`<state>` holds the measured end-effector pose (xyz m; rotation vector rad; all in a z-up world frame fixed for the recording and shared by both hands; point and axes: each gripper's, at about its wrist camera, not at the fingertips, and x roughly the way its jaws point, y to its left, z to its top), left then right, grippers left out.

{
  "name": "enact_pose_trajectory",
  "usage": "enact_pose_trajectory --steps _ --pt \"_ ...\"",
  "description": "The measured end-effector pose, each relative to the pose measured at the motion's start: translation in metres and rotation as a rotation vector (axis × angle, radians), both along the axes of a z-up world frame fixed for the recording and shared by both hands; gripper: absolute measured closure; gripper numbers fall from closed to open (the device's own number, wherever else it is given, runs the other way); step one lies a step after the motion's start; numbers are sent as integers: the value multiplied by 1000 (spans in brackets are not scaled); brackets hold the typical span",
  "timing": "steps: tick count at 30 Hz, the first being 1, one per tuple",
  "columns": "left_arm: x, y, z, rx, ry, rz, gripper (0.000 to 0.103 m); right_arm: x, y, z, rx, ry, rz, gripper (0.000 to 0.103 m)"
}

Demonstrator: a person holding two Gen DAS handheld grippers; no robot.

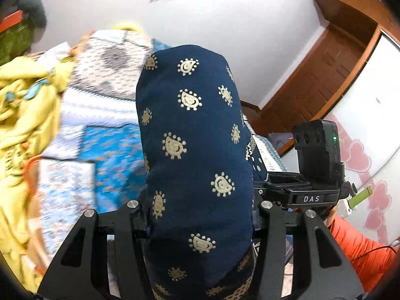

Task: Fold large clothes

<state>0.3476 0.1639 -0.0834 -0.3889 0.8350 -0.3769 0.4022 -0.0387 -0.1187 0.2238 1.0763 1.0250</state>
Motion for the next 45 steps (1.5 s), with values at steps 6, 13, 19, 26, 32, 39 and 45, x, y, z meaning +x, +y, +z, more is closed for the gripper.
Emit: enact_pose_trajectory --steps 6,13,19,26,32,39,45 --pt "11 67 -47 -44 122 65 52 18 79 -41 -81 48 37 68" --pt "40 124 -125 -135 265 161 52 54 123 -87 -128 114 25 69" --pt "45 139 -142 -177 246 179 47 59 141 -87 -173 35 60 69" --pt "19 121 -123 95 180 210 30 31 138 -78 -324 -120 82 53" --pt "-15 95 -98 275 134 207 30 -8 115 -49 -379 -285 104 52" --pt "-64 57 -100 470 131 131 30 -57 111 -62 -505 -354 170 52" --pt "-102 51 -82 472 112 204 30 -88 74 -41 -488 -365 138 52"
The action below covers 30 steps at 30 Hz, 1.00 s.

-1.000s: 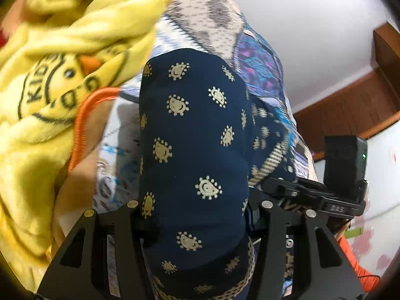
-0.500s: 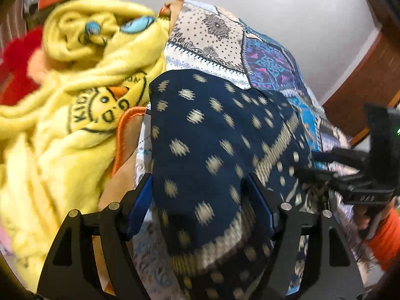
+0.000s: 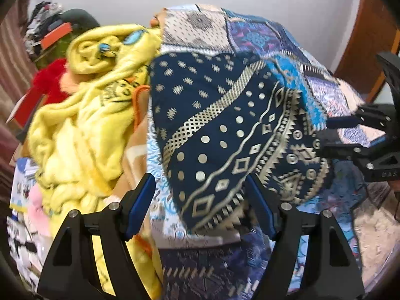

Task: Fold large clothes

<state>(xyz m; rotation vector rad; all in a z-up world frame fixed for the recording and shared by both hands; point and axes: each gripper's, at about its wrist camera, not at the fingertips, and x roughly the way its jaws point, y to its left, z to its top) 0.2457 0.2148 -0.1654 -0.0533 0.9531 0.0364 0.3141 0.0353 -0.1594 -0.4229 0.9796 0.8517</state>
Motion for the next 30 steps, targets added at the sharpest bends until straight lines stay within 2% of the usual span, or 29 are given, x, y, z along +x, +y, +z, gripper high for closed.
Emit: enact_pose_trajectory --steps 3,7,13,17,22,24,27,30 --pt "-21 -6 32 -16 -74 43 30 -15 -19 33 70 -44 -35 52" --pt "-56 -21 90 -38 -226 89 30 -43 -41 84 181 -133 -67 52" --pt "-110 -56 172 -22 -456 88 30 -96 -69 163 375 -312 -95 52" --pt "-148 -80 210 3 -582 79 30 -130 -81 195 469 -403 -109 52" --pt "-187 -100 235 23 -691 112 30 -161 -95 213 560 -473 -145 49" --pt "-196 -106 238 42 -707 126 30 -170 -99 216 575 -510 -164 37" --pt "-209 -116 242 75 -735 147 29 -185 -102 219 591 -560 -160 29" --pt "-219 -121 245 73 -754 168 20 -193 -97 217 577 -594 -165 24"
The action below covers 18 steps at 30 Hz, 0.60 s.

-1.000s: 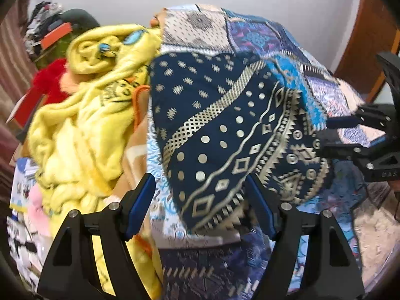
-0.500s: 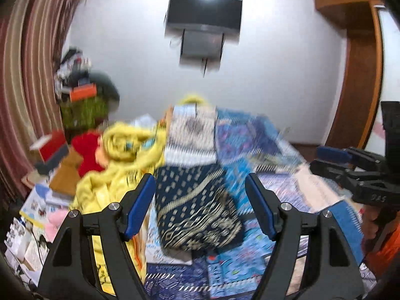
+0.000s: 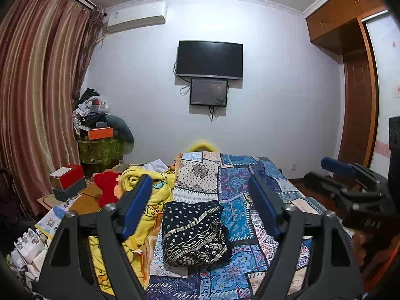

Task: Fold large clothes

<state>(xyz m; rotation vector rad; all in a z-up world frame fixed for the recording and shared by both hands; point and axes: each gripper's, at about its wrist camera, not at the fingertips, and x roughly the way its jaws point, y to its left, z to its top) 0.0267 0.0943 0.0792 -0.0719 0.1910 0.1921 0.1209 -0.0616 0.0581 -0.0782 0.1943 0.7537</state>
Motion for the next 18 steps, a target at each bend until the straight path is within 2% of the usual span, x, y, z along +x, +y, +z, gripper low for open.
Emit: enact_pose_trajectory --steps 11,18 --pt "-20 -16 -3 20 -34 32 9 -10 -1 -5 23 15 -18 21" --pt "-21 -19 -5 -3 -34 33 7 -12 -6 -5 34 21 -13 21"
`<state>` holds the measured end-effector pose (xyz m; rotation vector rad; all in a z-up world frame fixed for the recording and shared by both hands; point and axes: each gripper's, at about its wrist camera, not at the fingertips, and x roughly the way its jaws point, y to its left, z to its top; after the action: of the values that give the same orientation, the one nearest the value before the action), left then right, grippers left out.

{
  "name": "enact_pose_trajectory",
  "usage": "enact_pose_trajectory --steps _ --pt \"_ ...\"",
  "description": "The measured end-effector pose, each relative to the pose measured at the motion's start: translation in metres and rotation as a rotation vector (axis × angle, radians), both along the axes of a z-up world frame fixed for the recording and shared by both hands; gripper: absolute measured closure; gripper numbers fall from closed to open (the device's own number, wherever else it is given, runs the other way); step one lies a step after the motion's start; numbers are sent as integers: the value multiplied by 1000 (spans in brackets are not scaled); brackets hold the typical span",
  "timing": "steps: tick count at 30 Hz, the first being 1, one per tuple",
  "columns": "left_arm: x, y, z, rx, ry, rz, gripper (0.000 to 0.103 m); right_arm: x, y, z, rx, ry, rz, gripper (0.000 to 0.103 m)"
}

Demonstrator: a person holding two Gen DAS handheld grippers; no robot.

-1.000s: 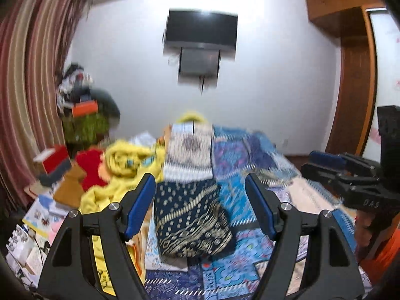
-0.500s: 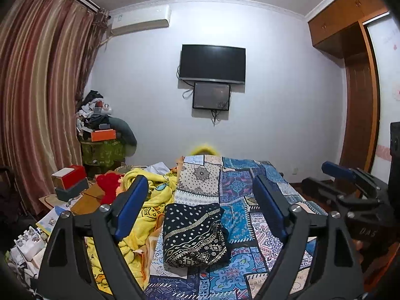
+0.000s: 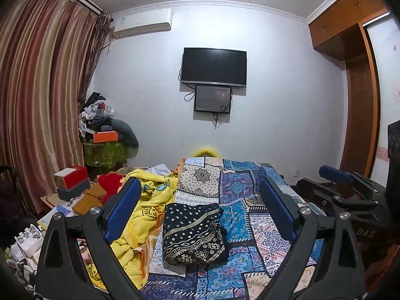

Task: Fold large clothes

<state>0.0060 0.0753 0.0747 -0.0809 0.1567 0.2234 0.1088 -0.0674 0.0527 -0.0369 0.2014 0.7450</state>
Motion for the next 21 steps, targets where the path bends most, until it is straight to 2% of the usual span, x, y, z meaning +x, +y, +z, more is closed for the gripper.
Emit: enact_pose_trajectory --steps 21 --pt "10 4 -11 -35 31 -18 4 5 -5 -4 6 40 -4 20"
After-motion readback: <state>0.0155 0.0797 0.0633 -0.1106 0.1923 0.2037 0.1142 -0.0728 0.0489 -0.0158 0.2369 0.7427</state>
